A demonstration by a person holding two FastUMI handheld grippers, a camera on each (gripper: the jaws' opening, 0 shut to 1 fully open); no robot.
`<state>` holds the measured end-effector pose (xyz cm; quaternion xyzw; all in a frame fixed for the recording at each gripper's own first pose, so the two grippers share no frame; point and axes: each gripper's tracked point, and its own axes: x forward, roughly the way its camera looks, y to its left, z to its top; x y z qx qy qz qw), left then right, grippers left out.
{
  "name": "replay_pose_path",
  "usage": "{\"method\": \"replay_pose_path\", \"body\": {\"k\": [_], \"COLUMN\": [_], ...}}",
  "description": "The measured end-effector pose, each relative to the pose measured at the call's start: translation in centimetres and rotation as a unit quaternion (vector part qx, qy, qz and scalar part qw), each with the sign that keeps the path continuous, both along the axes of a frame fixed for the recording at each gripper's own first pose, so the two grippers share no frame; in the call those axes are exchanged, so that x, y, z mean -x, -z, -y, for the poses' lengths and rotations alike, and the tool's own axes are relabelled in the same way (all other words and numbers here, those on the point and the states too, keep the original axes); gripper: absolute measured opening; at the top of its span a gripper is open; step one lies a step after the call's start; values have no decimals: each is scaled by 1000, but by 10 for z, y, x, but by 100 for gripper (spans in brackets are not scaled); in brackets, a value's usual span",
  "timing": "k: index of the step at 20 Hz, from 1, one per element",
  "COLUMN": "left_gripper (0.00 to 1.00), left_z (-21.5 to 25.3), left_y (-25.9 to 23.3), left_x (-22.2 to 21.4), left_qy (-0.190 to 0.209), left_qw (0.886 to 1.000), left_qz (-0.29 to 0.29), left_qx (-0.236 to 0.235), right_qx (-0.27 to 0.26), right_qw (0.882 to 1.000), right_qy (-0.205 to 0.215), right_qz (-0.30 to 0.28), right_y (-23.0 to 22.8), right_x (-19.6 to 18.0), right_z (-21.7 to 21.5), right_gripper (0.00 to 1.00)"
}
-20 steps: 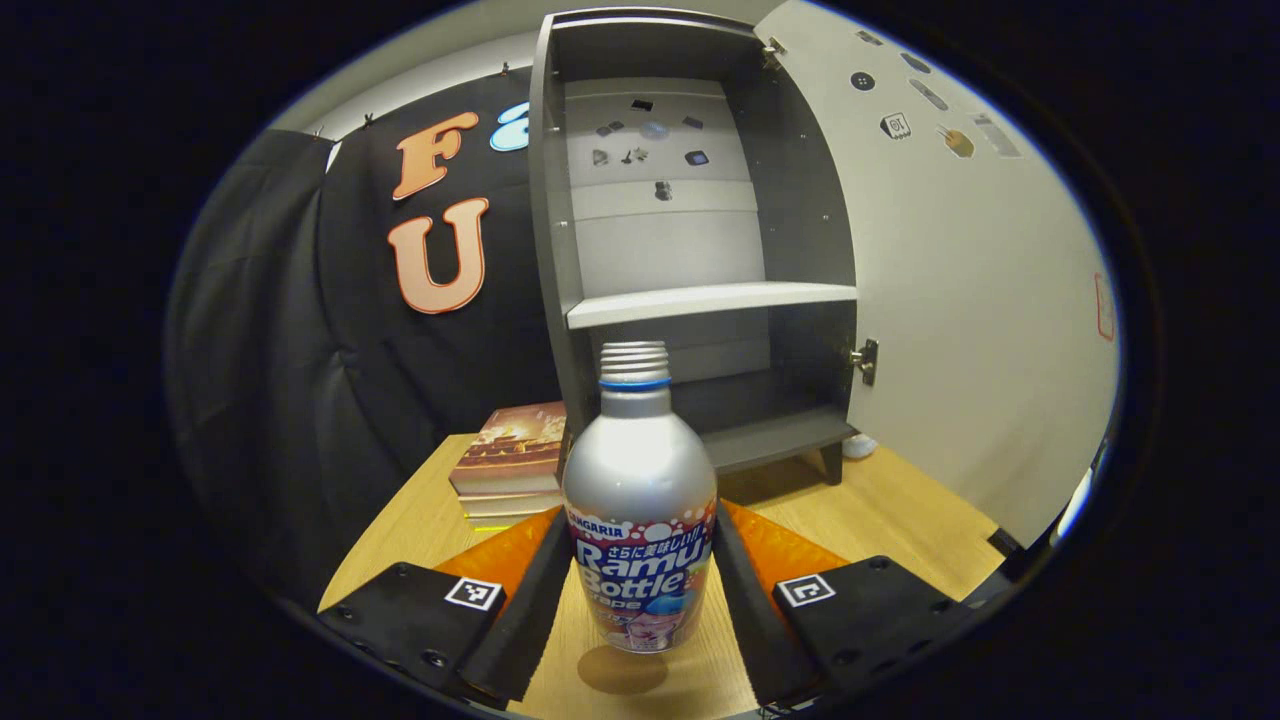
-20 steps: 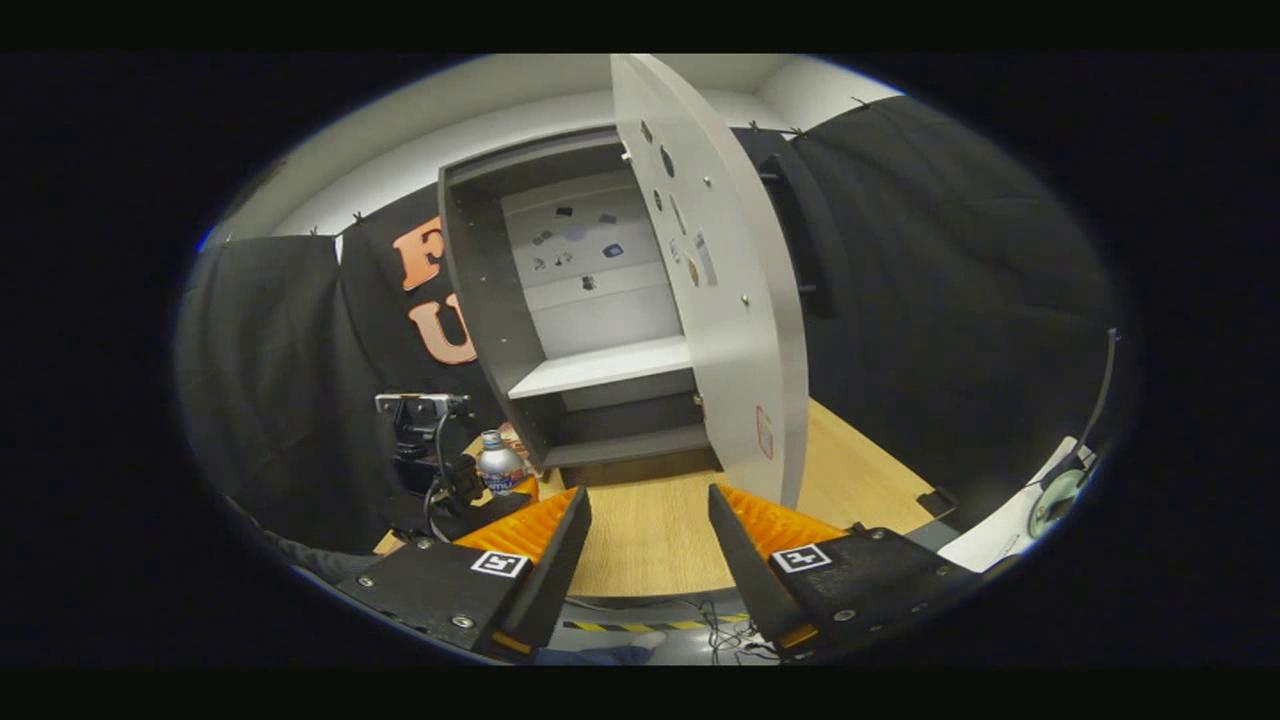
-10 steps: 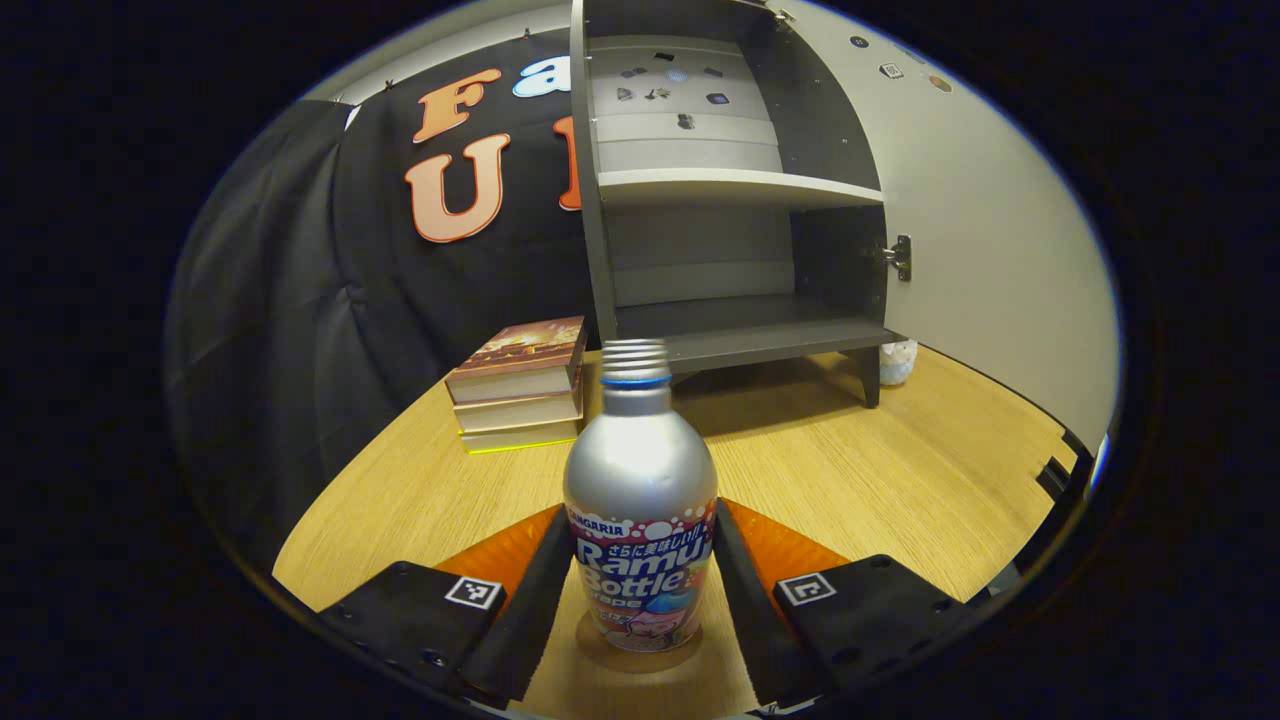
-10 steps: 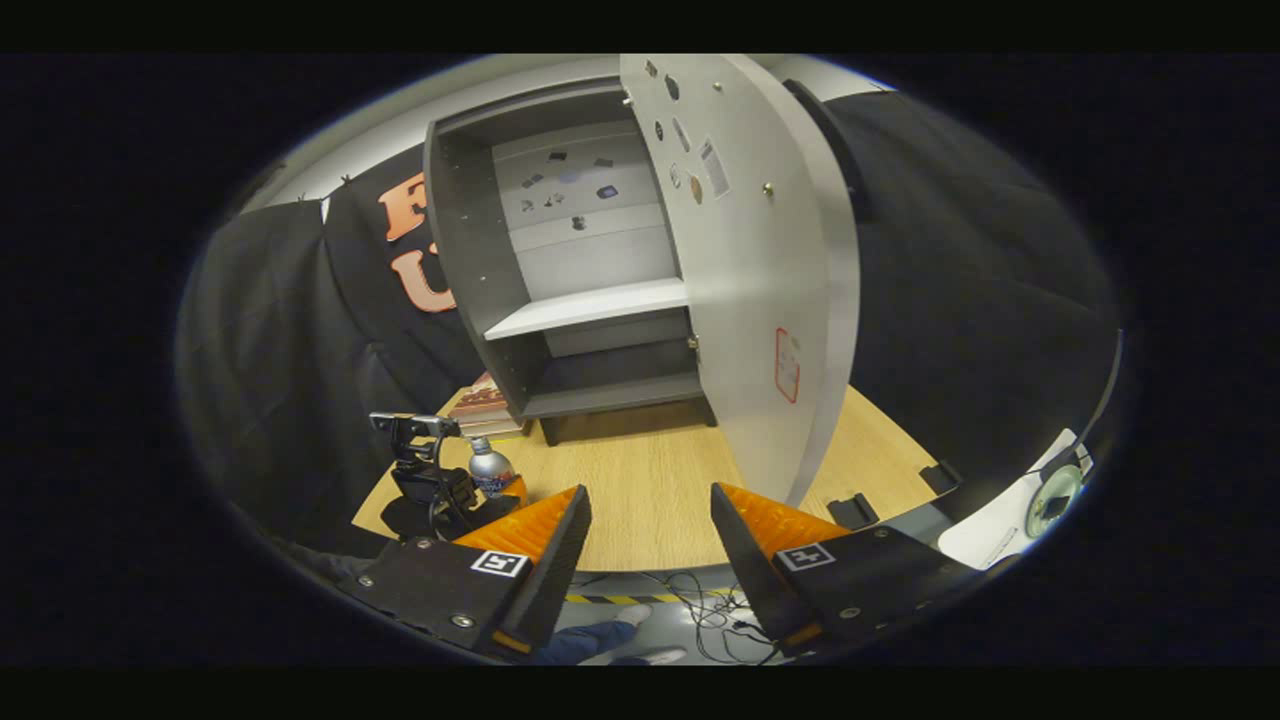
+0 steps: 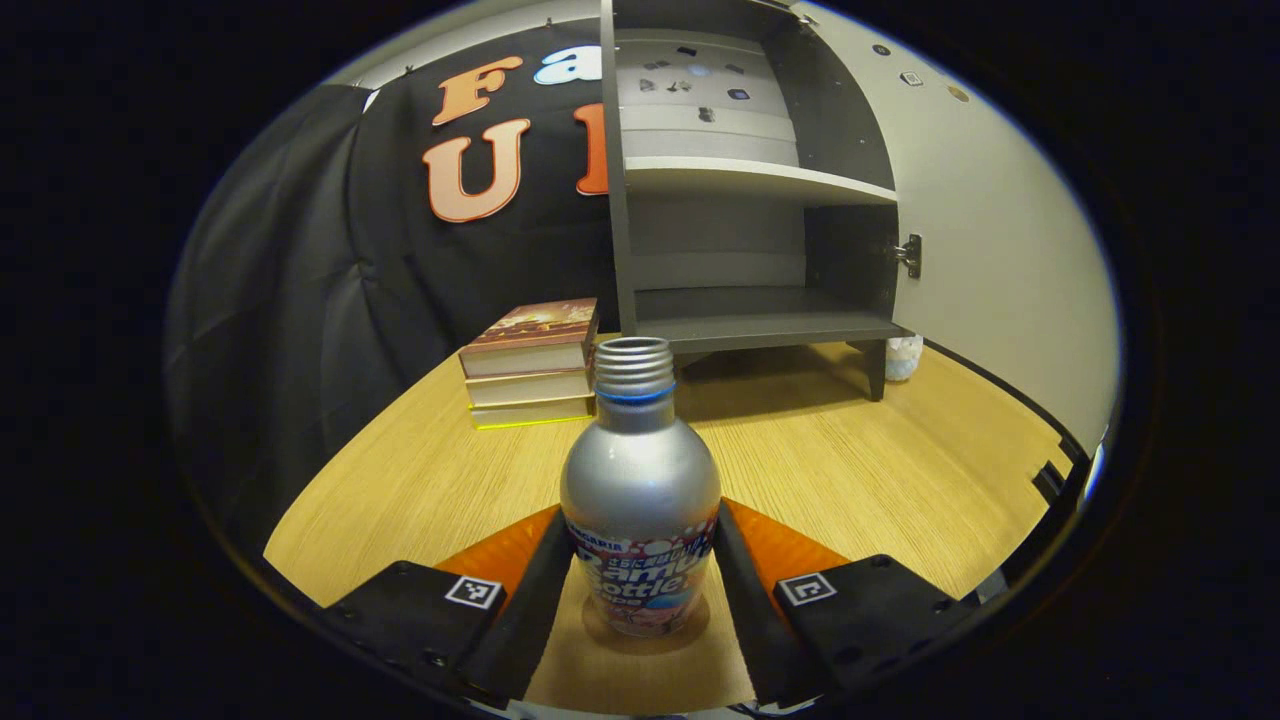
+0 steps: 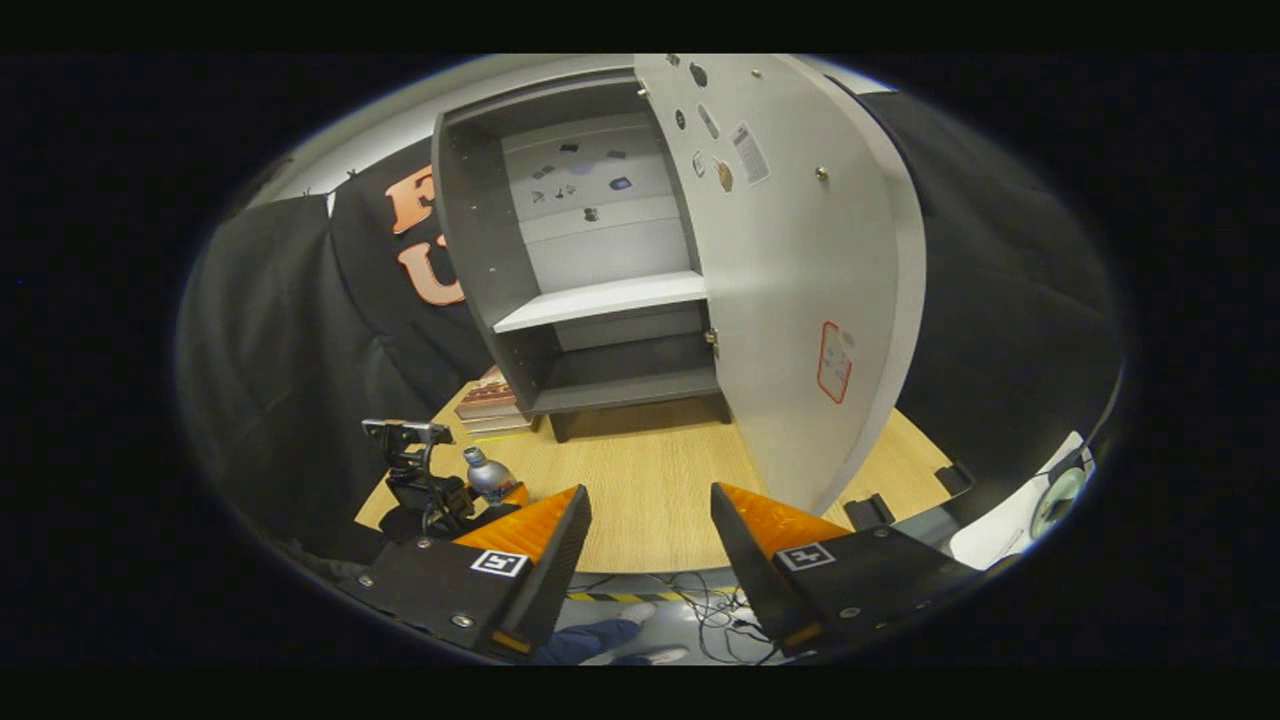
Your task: Open the cabinet door with the right hand, grasp the bottle in the cabinet with the left hand and place it on the coaster, then close the cabinet door with the right hand.
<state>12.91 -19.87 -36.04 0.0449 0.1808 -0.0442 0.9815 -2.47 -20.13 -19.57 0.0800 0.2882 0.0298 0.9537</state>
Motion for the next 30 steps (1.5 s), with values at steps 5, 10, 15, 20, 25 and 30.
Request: {"method": "replay_pose_path", "body": {"k": [5,10,15,20,25,30], "left_gripper": [85,88,93,94,94,94], "left_z": [-2,-7,-7,-3,-3,-8], "left_y": [1,1,-19,-53,-119,-179], "left_x": [15,17,23,33,39,52], "left_qy": [0,-4,-5,0,6,12], "left_qw": [1000,1000,1000,999,996,994], "left_qz": [-6,-7,20,40,87,104], "left_qx": [-8,-7,-7,-11,-4,16], "right_qx": [-3,-6,-8,-8,-8,16], "right_qw": [1000,1000,1000,1000,996,985], "right_qy": [-3,2,5,7,26,60], "right_qz": [-5,-4,-1,26,80,158], "right_y": [2,2,0,-20,-64,-130], "right_x": [11,20,33,37,39,32], "right_z": [-3,1,6,10,31,84], "right_gripper": [76,76,76,75,75,75]}}
